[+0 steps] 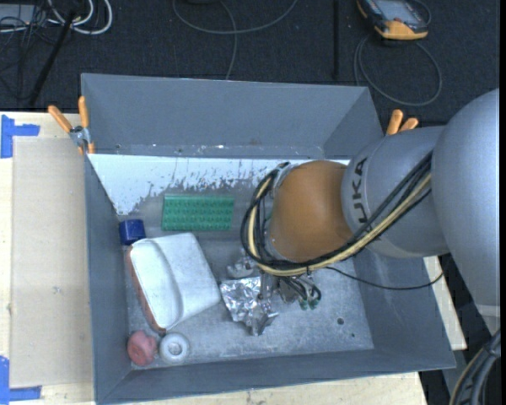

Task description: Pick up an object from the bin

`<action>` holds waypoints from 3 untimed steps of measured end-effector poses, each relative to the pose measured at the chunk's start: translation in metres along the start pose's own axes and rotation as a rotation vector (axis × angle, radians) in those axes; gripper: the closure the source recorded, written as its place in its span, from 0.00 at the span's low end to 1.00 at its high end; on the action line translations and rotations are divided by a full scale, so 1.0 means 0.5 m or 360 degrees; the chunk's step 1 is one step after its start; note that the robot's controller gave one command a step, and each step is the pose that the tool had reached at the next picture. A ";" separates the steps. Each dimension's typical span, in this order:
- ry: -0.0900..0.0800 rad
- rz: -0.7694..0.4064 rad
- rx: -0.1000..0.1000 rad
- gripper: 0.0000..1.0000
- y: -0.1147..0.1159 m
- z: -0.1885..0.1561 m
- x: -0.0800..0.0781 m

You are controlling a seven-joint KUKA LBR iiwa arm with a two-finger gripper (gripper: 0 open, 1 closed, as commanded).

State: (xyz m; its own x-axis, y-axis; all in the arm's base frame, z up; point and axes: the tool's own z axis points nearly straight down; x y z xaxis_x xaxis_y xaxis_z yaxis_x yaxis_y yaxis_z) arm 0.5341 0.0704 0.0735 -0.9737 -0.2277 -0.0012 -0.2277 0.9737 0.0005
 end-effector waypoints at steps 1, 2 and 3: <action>0.0003 0.0004 0.0000 0.00 0.000 -0.003 -0.001; -0.0021 0.0007 -0.0001 1.00 0.001 -0.010 -0.009; 0.0001 0.0011 0.0000 1.00 0.001 -0.019 -0.010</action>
Offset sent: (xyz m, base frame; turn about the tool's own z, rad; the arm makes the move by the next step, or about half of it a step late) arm 0.0000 0.0000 0.0000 0.0000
